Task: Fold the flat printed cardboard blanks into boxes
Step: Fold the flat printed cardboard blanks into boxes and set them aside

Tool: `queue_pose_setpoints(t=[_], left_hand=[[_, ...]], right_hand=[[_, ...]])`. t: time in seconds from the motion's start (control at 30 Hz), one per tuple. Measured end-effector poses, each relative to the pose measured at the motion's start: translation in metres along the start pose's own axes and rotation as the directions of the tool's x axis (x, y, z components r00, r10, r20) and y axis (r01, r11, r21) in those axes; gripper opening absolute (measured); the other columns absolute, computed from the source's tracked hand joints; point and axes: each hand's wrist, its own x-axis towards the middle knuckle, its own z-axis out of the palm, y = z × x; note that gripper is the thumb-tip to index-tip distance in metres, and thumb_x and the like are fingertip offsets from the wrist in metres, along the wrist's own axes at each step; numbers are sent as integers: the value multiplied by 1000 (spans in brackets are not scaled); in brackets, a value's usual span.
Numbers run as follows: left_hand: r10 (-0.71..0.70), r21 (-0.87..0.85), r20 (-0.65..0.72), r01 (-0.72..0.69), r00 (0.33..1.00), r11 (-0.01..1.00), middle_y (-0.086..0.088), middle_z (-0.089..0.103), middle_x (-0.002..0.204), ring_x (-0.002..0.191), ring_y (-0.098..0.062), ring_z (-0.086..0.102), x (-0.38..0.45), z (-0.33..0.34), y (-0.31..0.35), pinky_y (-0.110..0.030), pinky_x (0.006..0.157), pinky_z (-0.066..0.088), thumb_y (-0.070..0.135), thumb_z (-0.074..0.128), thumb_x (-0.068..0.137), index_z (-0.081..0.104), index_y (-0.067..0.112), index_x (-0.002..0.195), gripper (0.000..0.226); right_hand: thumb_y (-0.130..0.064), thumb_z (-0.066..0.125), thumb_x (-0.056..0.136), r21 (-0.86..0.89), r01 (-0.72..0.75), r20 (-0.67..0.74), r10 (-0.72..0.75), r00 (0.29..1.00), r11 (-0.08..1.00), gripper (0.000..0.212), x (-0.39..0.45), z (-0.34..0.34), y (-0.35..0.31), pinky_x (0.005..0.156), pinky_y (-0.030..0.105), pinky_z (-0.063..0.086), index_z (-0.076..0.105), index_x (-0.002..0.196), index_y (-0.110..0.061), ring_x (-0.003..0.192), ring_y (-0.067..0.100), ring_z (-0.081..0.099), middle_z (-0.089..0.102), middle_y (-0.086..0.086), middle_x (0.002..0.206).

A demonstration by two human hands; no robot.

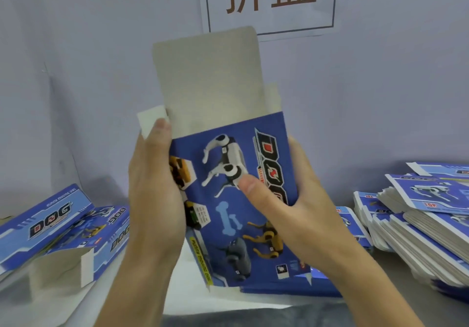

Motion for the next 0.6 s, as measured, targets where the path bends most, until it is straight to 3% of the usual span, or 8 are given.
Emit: queue_pose_setpoints(t=[0.07,0.1,0.17,0.23,0.3,0.37,0.5,0.6], left_hand=[[69,34,-5,-69,998,997,8,58,67,68,-16,62,-3,3,-3,-20,55,53,49,48,92,57,38,68,29],[113,63,21,-114,993,991,12,52,60,62,-11,56,-4,5,-5,-14,51,46,37,43,100,53,39,60,41],[135,136,43,-139,990,981,14,48,50,49,-1,48,-12,9,-6,-8,44,38,15,36,104,45,36,53,56],[183,182,52,-189,982,965,16,54,49,46,3,53,-17,12,-8,-6,40,37,10,33,104,48,30,63,48],[191,158,81,-202,978,967,4,54,56,48,-5,52,-18,19,-8,-14,41,43,19,33,102,63,30,99,32],[177,171,160,-204,971,964,-10,44,63,54,-24,47,-18,20,-9,-27,45,46,33,33,99,55,47,125,36],[135,176,211,-173,968,969,-7,51,67,63,-14,53,-16,21,-23,-28,53,51,57,40,98,57,51,121,29],[118,170,192,-152,974,974,25,64,77,72,4,62,-14,20,-29,-10,60,51,59,42,97,60,46,119,32]], right_hand=[[-60,71,81,-3,-18,-7,18,1000,1000,58,0,-1,-4,72,3,50,43,131,-49,98,-12,65,66,-32,110],[-63,69,79,-4,-8,-32,8,999,1000,59,1,-1,-6,74,5,51,47,131,-44,100,-11,64,67,-28,112],[-63,69,80,3,38,-130,-37,991,999,62,3,2,-6,69,6,50,48,132,-35,89,-8,68,70,-25,100],[-59,65,79,-47,96,-219,-104,970,994,66,5,3,-5,65,9,51,39,135,-37,79,-4,69,71,-25,88],[-55,66,77,-62,118,-268,-131,955,991,69,6,2,-5,57,15,53,31,136,-46,62,2,68,73,-17,86],[-53,67,75,-30,101,-304,-106,947,994,65,6,-3,-2,50,16,51,35,132,-47,53,7,66,73,-4,85],[-52,66,76,36,38,-291,-26,956,999,54,5,-7,4,48,21,54,49,126,-43,65,16,73,73,3,100],[-51,65,78,45,-9,-263,20,965,999,47,5,-6,8,49,28,58,55,123,-42,69,24,73,74,0,94]])
